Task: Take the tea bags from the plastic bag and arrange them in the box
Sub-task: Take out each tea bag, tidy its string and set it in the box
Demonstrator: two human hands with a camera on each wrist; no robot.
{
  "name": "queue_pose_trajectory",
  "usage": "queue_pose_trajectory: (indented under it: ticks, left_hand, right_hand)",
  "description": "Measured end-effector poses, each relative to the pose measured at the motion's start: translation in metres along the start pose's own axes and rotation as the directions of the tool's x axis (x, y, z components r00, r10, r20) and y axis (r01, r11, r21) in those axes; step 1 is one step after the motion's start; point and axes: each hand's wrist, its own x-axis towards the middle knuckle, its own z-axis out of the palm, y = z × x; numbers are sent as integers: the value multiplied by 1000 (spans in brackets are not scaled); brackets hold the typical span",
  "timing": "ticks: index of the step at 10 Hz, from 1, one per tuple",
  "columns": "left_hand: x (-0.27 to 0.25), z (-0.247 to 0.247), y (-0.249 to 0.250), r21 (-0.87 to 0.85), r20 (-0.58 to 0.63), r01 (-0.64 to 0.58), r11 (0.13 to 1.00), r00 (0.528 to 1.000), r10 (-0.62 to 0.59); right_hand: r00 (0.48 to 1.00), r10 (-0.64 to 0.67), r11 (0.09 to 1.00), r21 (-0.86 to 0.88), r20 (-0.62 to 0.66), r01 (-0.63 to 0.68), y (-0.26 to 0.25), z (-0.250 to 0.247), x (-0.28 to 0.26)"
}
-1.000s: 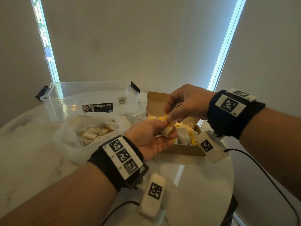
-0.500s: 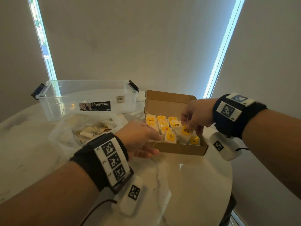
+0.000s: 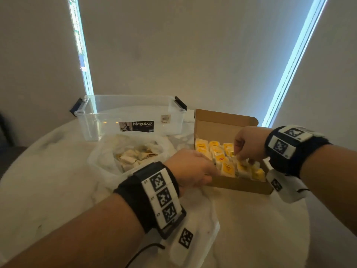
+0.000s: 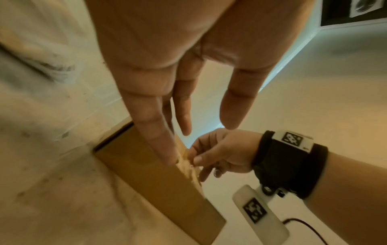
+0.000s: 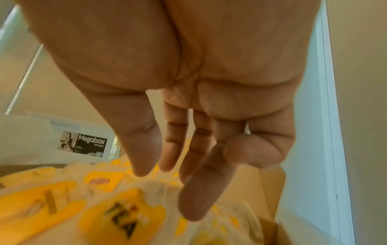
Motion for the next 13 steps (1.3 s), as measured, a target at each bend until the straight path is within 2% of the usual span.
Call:
queue_pose_trajectory:
  ticks: [1,2,3,4,5,6,7,8,9,10,11,12,13]
  left_hand:
    - [-17,-6,9,-112,60,29,993,998,-22]
    - [-40,-29,24,-162,2,-32,986,999,32]
    - [-60,-67,40,5,-254,-118,993,960,116]
    - [-69,-116,46,222,-490,-61,973,856,165]
    - [-75,-159,35,435,-592,171,884,794,138]
    - [-73,-179,19,458,-618,354,816,786,6]
    - [-65,-186,4,329,-572,394,858,806,-151]
    - [-59,-185,-5,165,-443,398,903,848,-293]
    - [-57,-176,-17,73,-367,345,936,882,-296]
    - [-52,-173,-25,15,-374,248,969,900,-225]
    - [-59,-175,-19,-47,-337,297,954,894,-295]
    - [-64,-167,-18,-47,-320,291,955,902,-291]
    - [-65,-163,-18,-52,-325,277,959,904,-279]
  right_hand:
    - [992,-38,998,-60,-118,31,-14,-21,-12]
    - [972,-124,992,-56,-201,115,-44,-44,-29]
    - [945,-222,968,58,-240,243,-87,-53,-46]
    - [936,-289,901,273,-203,338,-138,-47,-56]
    - [951,-296,858,413,-87,305,-180,-32,-53]
    - [978,-201,946,250,-57,209,-201,-20,-45]
    - [989,-137,967,209,-50,145,-208,-9,-49]
    - [989,-128,948,302,70,101,-206,4,-48]
    - [989,-103,869,494,105,38,-204,11,-31]
    - [981,-100,809,588,165,-17,-200,15,-29]
    - [972,-108,785,618,207,-45,-197,17,-32]
    - [987,-78,876,483,140,1,-200,9,-40]
    - [981,-152,984,80,-118,162,-207,-12,-47]
